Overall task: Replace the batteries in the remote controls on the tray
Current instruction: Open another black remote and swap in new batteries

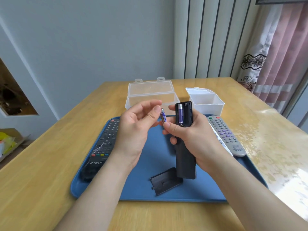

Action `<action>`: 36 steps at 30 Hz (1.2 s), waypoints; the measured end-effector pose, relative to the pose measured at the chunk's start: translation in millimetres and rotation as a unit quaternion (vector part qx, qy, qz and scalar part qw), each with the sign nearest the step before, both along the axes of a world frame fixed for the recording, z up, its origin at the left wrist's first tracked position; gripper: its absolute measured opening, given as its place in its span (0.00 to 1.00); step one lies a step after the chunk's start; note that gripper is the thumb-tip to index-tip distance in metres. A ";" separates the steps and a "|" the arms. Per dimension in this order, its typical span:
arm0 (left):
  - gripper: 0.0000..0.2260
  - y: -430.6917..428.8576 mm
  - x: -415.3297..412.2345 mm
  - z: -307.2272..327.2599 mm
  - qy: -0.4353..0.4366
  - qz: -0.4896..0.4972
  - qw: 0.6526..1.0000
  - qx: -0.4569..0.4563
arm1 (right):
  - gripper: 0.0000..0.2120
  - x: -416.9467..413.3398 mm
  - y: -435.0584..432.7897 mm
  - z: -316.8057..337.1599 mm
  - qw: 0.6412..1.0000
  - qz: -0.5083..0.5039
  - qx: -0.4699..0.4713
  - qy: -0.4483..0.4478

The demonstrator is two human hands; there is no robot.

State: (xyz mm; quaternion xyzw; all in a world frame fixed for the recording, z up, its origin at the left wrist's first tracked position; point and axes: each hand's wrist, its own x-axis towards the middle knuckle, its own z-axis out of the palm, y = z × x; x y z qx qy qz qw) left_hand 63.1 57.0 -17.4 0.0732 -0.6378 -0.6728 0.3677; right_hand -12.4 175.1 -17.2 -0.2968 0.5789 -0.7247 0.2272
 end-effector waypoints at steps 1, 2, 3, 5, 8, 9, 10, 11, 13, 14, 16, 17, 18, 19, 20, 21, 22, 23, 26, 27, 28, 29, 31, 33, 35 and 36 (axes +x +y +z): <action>0.04 -0.3 0.4 0.4 -0.011 0.005 1.000 -0.010 | 0.17 -0.1 0.3 0.2 1.000 -0.009 0.008 0.018; 0.03 0.2 0.6 0.6 -0.018 0.011 1.000 -0.022 | 0.16 -0.4 0.5 0.3 0.999 -0.014 0.012 0.029; 0.04 1.5 0.5 0.8 -0.020 0.017 0.999 -0.033 | 0.16 -0.8 0.6 0.5 0.999 -0.018 0.013 0.033; 0.04 3.8 0.2 1.8 -0.010 0.023 0.999 -0.038 | 0.17 -1.6 1.4 1.3 0.999 -0.021 0.007 0.025; 0.04 3.7 0.4 3.0 0.020 0.022 1.000 -0.007 | 0.16 -2.6 2.8 3.8 0.999 -0.011 -0.026 -0.029; 0.05 2.5 0.6 3.2 0.028 0.018 0.999 0.013 | 0.16 -2.8 2.8 5.0 0.998 -0.002 -0.040 -0.054; 0.06 1.2 1.0 3.4 0.035 0.011 0.999 0.033 | 0.16 -2.9 3.2 5.4 0.996 0.007 -0.049 -0.075; 0.06 0.4 1.0 3.6 0.039 0.003 0.998 0.049 | 0.16 -3.1 3.2 5.6 0.994 0.014 -0.053 -0.093; 0.06 0.6 1.5 4.3 0.041 -0.013 0.997 0.062 | 0.16 -3.6 3.5 5.3 0.990 0.023 -0.060 -0.125; 0.06 1.0 1.9 4.7 0.042 -0.017 0.997 0.059 | 0.16 -4.4 3.4 4.9 0.988 0.026 -0.065 -0.139; 0.06 2.7 3.1 5.4 0.047 -0.022 0.998 0.048 | 0.16 -5.7 3.7 4.0 0.984 0.028 -0.074 -0.159; 0.06 3.2 3.8 5.8 0.050 -0.018 0.998 0.031 | 0.16 -5.8 3.7 3.9 0.983 0.031 -0.078 -0.163; 0.07 3.4 4.3 5.7 0.050 -0.005 0.999 -0.001 | 0.16 -5.7 3.9 3.7 0.983 0.035 -0.080 -0.165; 0.07 4.2 4.5 6.0 0.048 0.013 0.998 -0.040 | 0.16 -5.5 3.7 3.5 0.982 0.038 -0.080 -0.165; 0.08 5.2 4.4 6.1 0.043 0.032 0.996 -0.072 | 0.17 -5.3 4.0 3.3 0.983 0.041 -0.078 -0.162; 0.09 6.3 3.7 6.4 0.038 0.049 0.994 -0.087 | 0.17 -4.9 4.4 3.5 0.984 0.043 -0.075 -0.158; 0.09 6.1 3.2 6.2 0.034 0.064 0.994 -0.085 | 0.17 -4.6 4.6 3.8 0.985 0.044 -0.071 -0.152; 0.08 5.3 2.8 5.6 0.029 0.077 0.994 -0.070 | 0.17 -4.1 4.8 4.5 0.986 0.045 -0.067 -0.146; 0.04 1.7 3.5 5.1 0.005 0.086 0.996 0.015 | 0.19 -2.1 5.0 6.6 0.988 0.045 -0.064 -0.130; 0.05 0.9 3.9 5.3 -0.001 0.076 0.996 0.049 | 0.19 -1.3 4.1 7.2 0.989 0.045 -0.064 -0.123; 0.07 1.4 3.5 5.0 -0.007 0.063 0.995 0.081 | 0.19 -0.7 4.2 7.2 0.990 0.043 -0.064 -0.117; 0.08 2.5 3.2 5.2 -0.011 0.050 0.993 0.106 | 0.18 -0.3 3.8 6.9 0.991 0.041 -0.064 -0.111; 0.07 4.6 2.4 5.2 -0.015 0.030 0.990 0.139 | 0.18 -0.4 3.7 6.3 0.992 0.037 -0.064 -0.101; 0.05 4.7 1.8 4.4 -0.021 0.017 0.987 0.157 | 0.18 -0.2 3.6 6.1 0.993 0.033 -0.064 -0.089; 0.05 4.0 1.8 3.4 -0.030 0.005 0.987 0.155 | 0.17 0.8 1.9 4.9 0.995 0.028 -0.060 -0.075; 0.08 4.0 2.2 3.5 -0.031 -0.005 0.989 0.146 | 0.16 1.6 0.9 4.1 0.996 0.025 -0.057 -0.069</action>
